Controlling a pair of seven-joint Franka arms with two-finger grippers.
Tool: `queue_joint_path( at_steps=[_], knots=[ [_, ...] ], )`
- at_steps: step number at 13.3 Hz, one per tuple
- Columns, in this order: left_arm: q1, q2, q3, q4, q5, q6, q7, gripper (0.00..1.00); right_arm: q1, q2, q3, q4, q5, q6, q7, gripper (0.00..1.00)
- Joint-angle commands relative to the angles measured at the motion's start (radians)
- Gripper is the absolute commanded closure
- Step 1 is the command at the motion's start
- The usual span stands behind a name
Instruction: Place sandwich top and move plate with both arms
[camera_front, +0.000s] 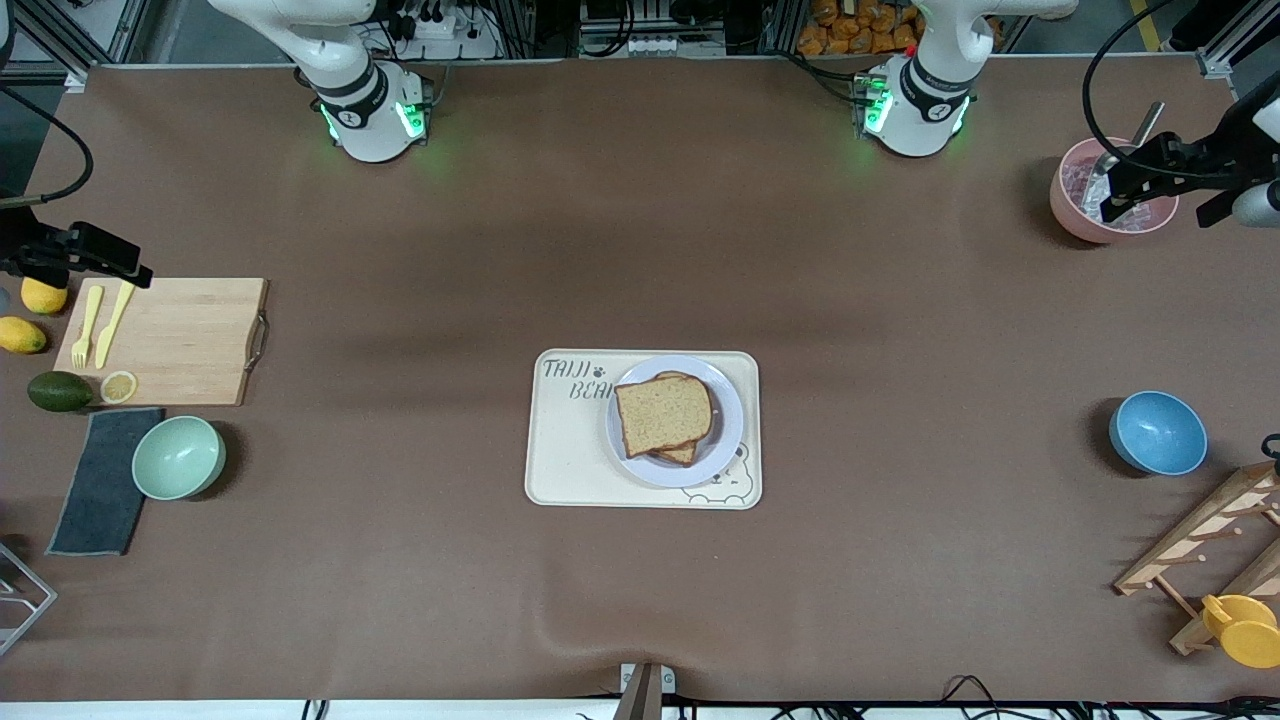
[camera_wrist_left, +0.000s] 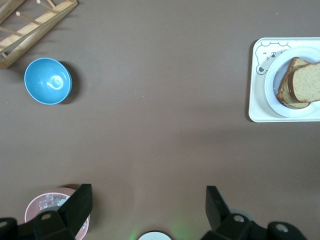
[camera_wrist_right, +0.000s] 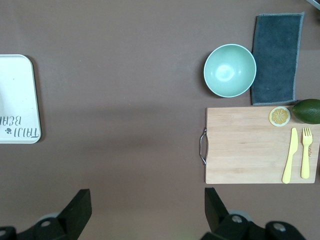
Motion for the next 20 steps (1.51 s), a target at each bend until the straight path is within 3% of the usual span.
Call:
queue_joint_path(
  at_steps=[1, 9, 12, 20],
  knots=[
    [-0.010, -0.026, 0.007, -0.023, -0.023, -0.007, -0.036, 0.00, -0.003, -0.009, 0.003, -0.011, 0.017, 0.005, 0.013, 0.00],
    [-0.016, -0.006, -0.013, -0.029, 0.018, 0.019, -0.020, 0.00, -0.008, -0.003, 0.003, -0.011, 0.016, 0.021, 0.012, 0.00],
    [-0.013, -0.017, -0.015, -0.123, 0.039, 0.122, -0.020, 0.00, -0.006, 0.000, 0.003, -0.012, 0.016, 0.024, 0.012, 0.00],
    [-0.020, -0.003, -0.015, -0.128, 0.095, 0.165, -0.025, 0.00, -0.002, 0.004, 0.005, -0.009, 0.019, 0.027, 0.013, 0.00]
  ],
)
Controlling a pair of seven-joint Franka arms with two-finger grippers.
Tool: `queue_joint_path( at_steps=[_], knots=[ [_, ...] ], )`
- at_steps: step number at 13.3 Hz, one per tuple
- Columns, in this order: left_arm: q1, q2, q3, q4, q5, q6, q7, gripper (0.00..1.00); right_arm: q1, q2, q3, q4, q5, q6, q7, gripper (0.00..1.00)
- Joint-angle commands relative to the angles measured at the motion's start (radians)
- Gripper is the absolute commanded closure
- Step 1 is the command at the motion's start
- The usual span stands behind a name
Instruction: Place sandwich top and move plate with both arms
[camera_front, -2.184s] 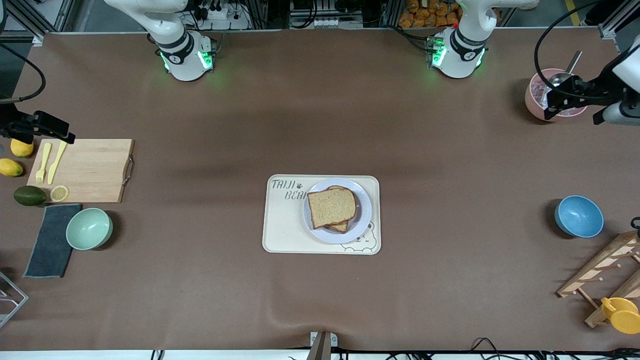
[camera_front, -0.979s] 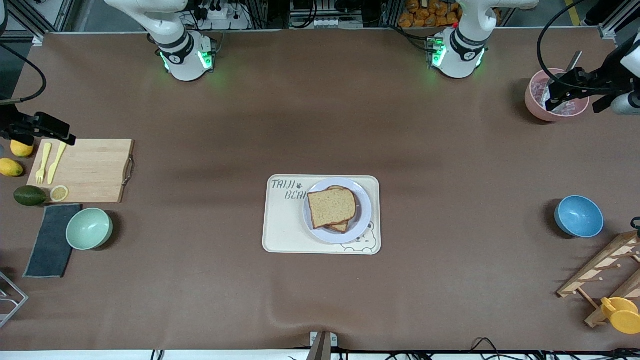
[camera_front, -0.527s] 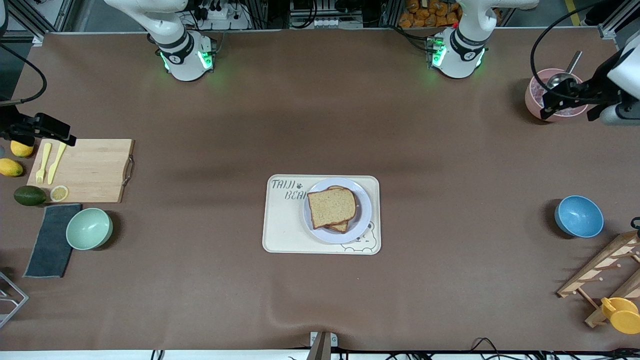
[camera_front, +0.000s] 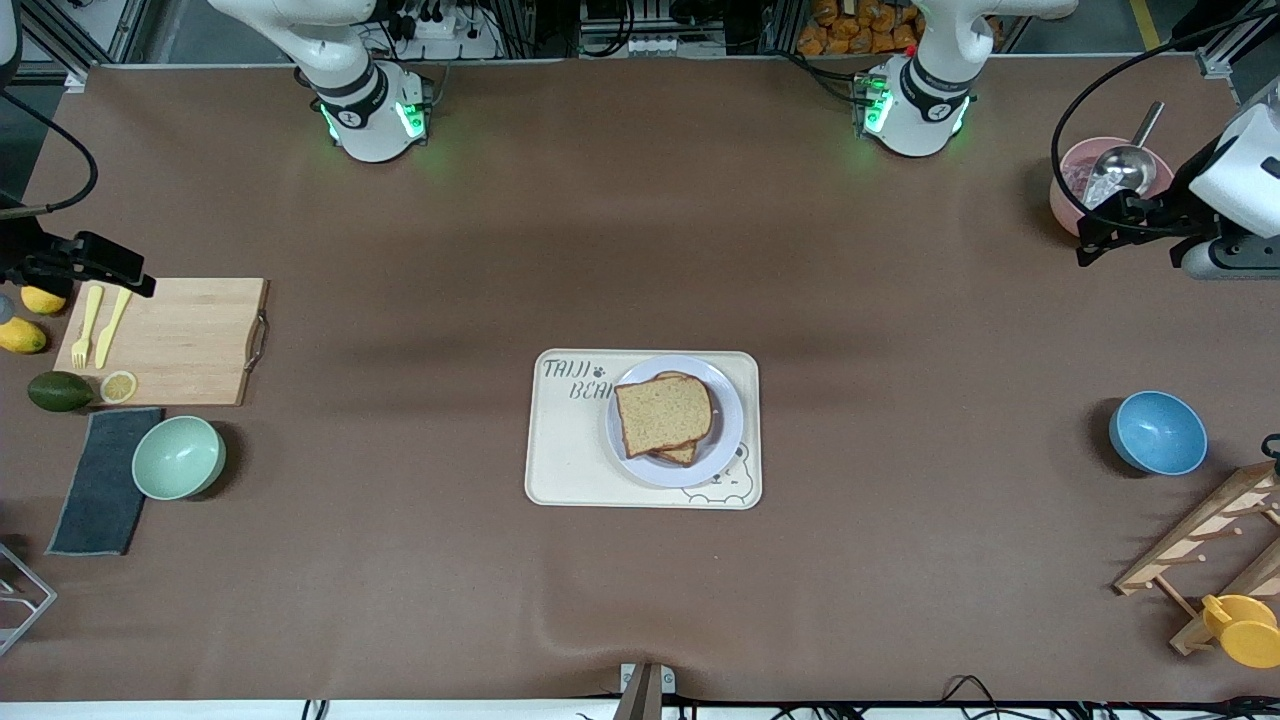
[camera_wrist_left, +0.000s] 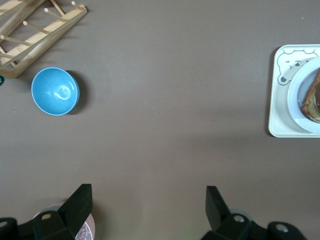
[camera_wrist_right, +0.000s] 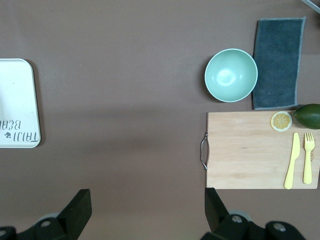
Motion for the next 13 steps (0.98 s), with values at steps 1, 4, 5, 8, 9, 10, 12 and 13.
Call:
queue_joint_path(
  at_steps=[1, 4, 5, 8, 9, 10, 12, 13],
  knots=[
    [-0.009, -0.010, -0.004, -0.007, 0.029, 0.009, -0.012, 0.00, -0.002, -0.009, 0.003, -0.003, 0.017, -0.003, 0.013, 0.00],
    [-0.015, -0.009, -0.002, -0.003, 0.034, 0.006, -0.009, 0.00, -0.004, -0.008, 0.003, -0.003, 0.017, -0.001, 0.013, 0.00],
    [-0.014, -0.009, -0.004, -0.001, 0.032, 0.006, -0.008, 0.00, -0.001, -0.008, 0.003, -0.004, 0.017, -0.001, 0.013, 0.00],
    [-0.014, -0.007, -0.002, 0.000, 0.031, 0.007, -0.017, 0.00, 0.012, -0.001, 0.003, -0.006, 0.029, 0.000, 0.065, 0.00],
    [-0.014, -0.007, -0.002, 0.005, 0.031, 0.007, -0.018, 0.00, 0.025, 0.002, 0.003, -0.006, 0.029, 0.002, 0.081, 0.00],
    [-0.014, -0.005, -0.002, 0.006, 0.029, 0.007, -0.023, 0.00, 0.029, 0.005, 0.003, -0.006, 0.029, 0.007, 0.081, 0.00],
    [-0.014, -0.007, -0.002, 0.006, 0.025, 0.006, -0.055, 0.00, 0.048, 0.018, 0.003, -0.004, 0.029, 0.019, 0.081, 0.00],
    [-0.015, -0.007, -0.002, 0.006, 0.022, 0.006, -0.087, 0.00, 0.055, 0.028, 0.005, -0.004, 0.029, 0.031, 0.081, 0.00]
  ],
)
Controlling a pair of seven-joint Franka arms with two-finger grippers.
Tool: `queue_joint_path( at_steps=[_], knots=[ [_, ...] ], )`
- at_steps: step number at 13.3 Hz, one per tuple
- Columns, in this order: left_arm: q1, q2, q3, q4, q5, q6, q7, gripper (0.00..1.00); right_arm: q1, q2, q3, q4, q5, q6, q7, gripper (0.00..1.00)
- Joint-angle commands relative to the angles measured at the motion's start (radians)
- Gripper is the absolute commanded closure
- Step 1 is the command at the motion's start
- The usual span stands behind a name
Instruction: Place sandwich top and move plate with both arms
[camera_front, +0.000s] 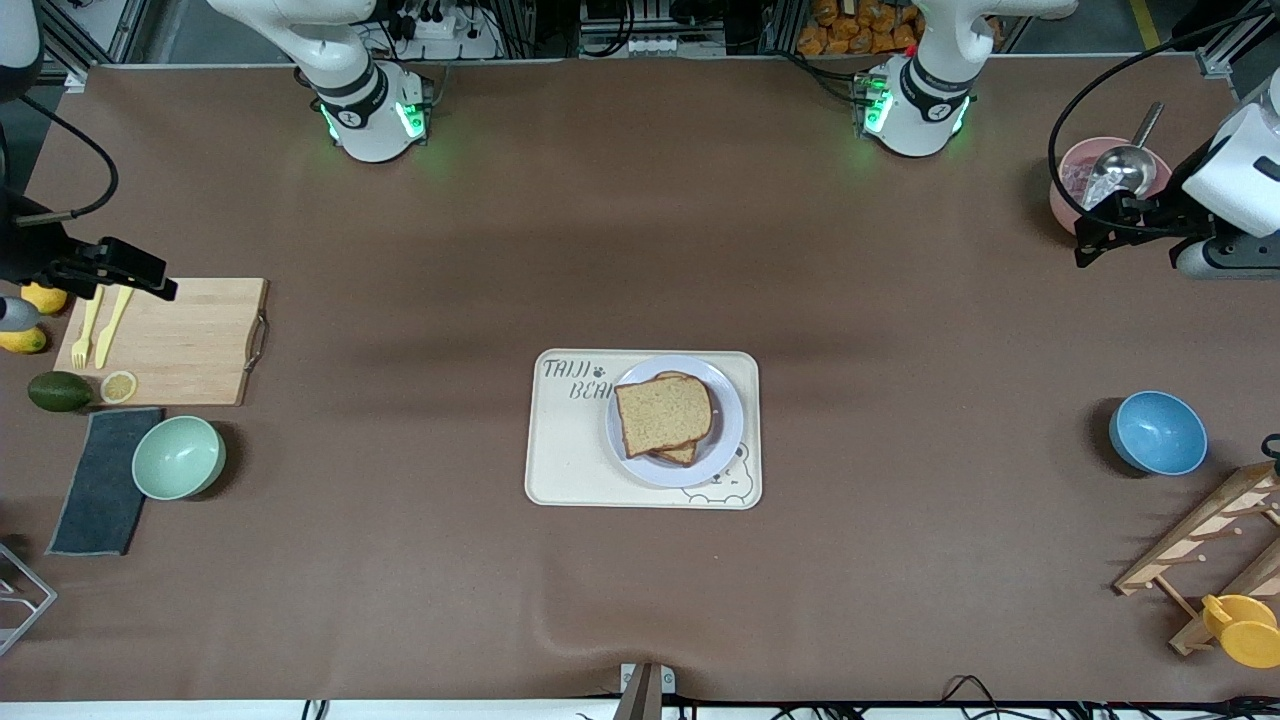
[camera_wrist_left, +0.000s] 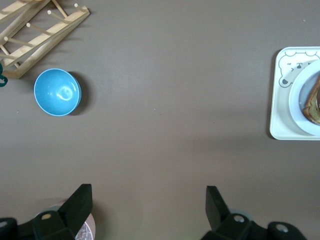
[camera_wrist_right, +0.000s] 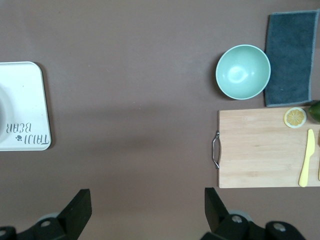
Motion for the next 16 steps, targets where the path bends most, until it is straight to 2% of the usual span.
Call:
queue_joint_path(
  at_steps=[1, 5, 12, 16],
  knots=[
    [-0.006, -0.008, 0.000, 0.005, 0.014, 0.003, -0.082, 0.00, 0.024, 0.022, 0.000, 0.002, 0.016, 0.027, 0.022, 0.00],
    [-0.005, -0.010, 0.000, 0.003, 0.010, 0.000, -0.088, 0.00, 0.053, 0.039, -0.001, 0.005, 0.070, 0.059, 0.022, 0.00],
    [-0.001, -0.008, -0.002, 0.006, 0.008, 0.000, -0.083, 0.00, 0.073, 0.082, -0.001, 0.012, 0.073, 0.117, 0.038, 0.00],
    [0.002, -0.008, 0.000, 0.005, 0.008, -0.005, -0.073, 0.00, 0.153, 0.140, -0.001, 0.015, 0.082, 0.194, 0.125, 0.00]
  ],
)
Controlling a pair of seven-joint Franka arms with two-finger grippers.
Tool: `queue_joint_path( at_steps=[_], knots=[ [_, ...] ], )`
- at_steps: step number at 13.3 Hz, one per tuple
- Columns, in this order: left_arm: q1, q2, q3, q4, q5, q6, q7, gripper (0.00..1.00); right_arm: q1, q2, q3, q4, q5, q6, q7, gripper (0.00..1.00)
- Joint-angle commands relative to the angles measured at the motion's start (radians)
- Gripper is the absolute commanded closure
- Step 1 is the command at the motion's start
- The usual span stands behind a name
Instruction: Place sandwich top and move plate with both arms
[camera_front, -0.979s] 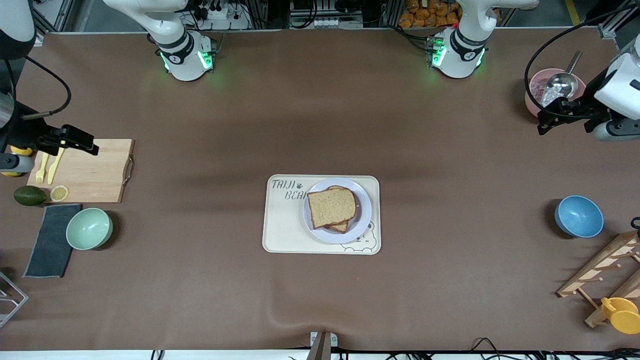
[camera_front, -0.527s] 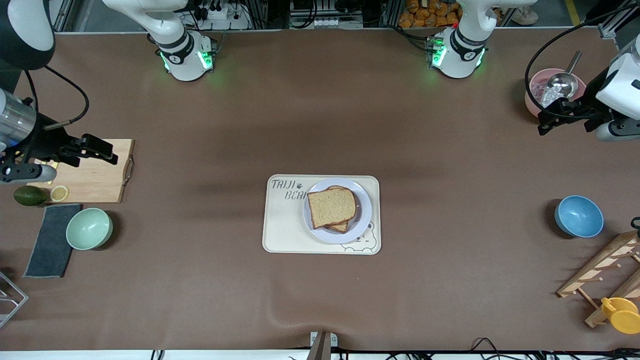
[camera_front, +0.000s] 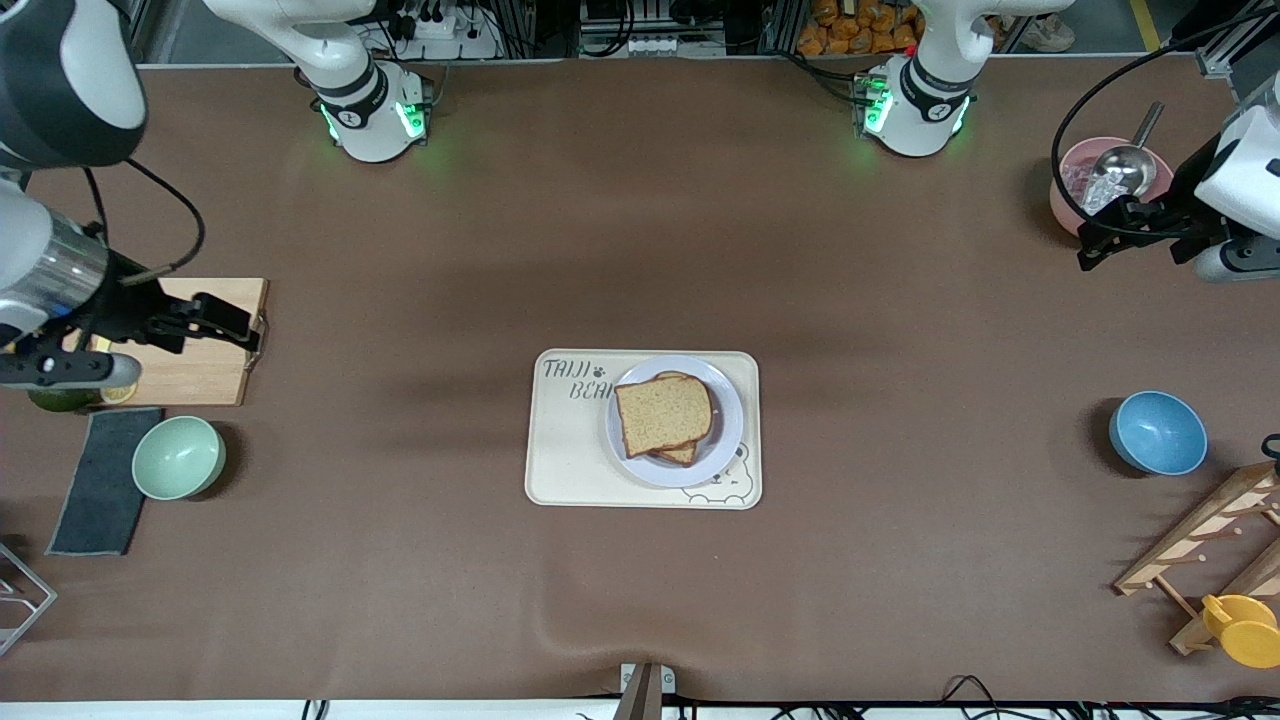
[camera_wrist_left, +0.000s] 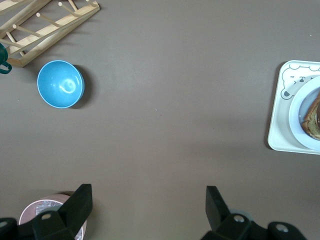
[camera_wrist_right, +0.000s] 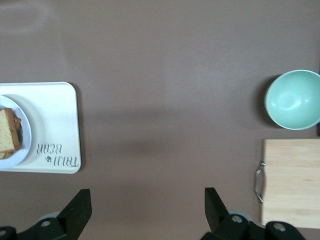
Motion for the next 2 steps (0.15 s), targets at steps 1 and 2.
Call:
queue_joint_path(
  at_steps=[1, 2],
  knots=[
    [-0.005, -0.007, -0.002, 0.001, 0.008, -0.008, -0.005, 0.00, 0.049, 0.061, -0.004, 0.014, 0.043, 0.040, 0.037, 0.00],
    [-0.008, -0.006, -0.004, 0.001, 0.008, -0.009, -0.005, 0.00, 0.047, 0.086, -0.004, 0.016, 0.092, 0.062, 0.035, 0.00]
  ],
)
